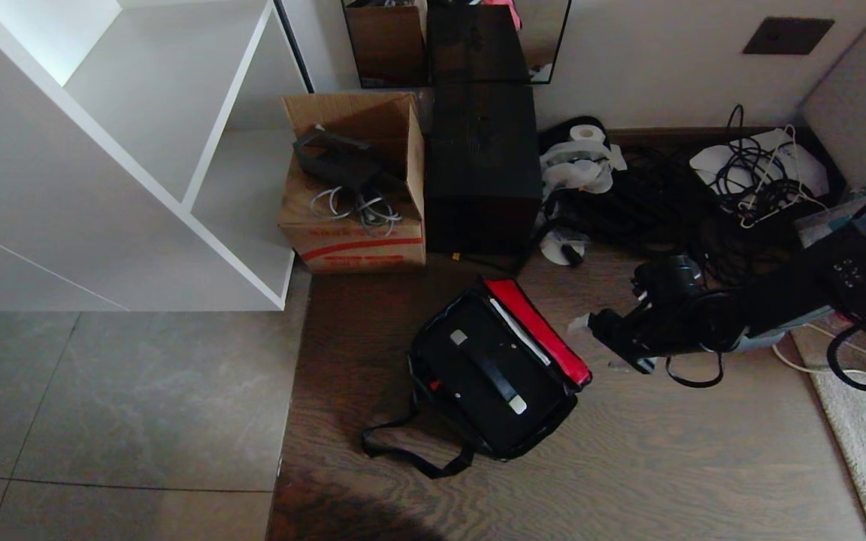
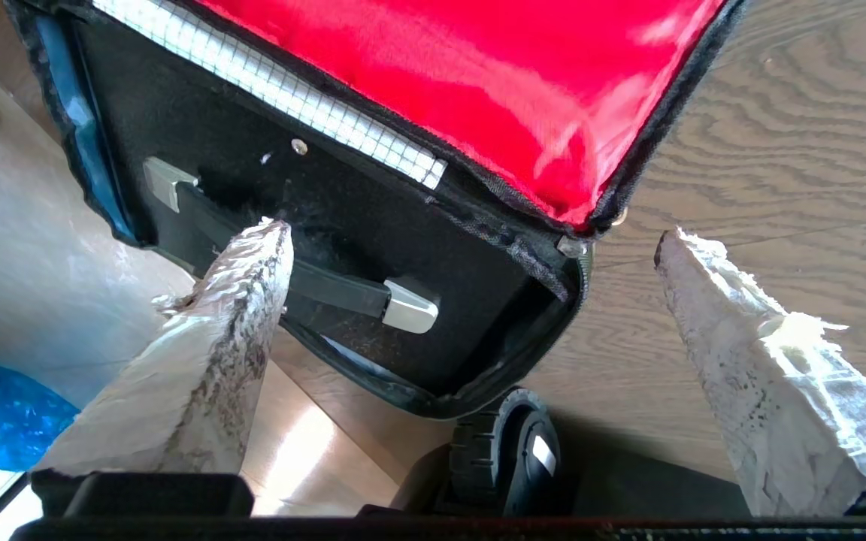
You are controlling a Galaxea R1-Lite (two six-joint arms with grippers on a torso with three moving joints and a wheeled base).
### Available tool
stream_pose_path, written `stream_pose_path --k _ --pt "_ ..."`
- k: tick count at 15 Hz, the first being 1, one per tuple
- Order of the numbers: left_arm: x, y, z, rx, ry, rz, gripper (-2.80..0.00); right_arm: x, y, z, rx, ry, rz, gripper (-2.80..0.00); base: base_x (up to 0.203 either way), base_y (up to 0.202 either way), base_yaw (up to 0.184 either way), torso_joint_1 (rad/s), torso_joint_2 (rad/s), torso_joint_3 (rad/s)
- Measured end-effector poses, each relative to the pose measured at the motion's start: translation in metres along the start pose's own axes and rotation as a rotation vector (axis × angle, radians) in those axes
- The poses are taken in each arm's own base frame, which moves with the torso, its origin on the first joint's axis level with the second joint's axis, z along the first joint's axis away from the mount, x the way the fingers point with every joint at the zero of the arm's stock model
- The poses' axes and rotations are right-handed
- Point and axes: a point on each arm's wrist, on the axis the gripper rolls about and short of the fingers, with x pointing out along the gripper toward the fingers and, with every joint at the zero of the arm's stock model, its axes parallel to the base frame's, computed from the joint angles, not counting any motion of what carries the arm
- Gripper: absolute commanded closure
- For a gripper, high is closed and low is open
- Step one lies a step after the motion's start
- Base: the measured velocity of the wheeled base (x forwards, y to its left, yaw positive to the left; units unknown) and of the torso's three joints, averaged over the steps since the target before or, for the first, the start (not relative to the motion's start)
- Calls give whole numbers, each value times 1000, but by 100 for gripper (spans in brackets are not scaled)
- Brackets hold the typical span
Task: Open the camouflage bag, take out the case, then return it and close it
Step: Close the top of the storage box
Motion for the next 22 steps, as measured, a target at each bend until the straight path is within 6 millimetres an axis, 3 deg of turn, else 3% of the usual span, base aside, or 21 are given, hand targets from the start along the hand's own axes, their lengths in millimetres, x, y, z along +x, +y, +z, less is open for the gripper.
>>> stream_pose_path --k 22 --pt "0 0 0 0 0 0 0 -8 -5 6 24 -20 -2 -280 0 0 0 2 1 -143"
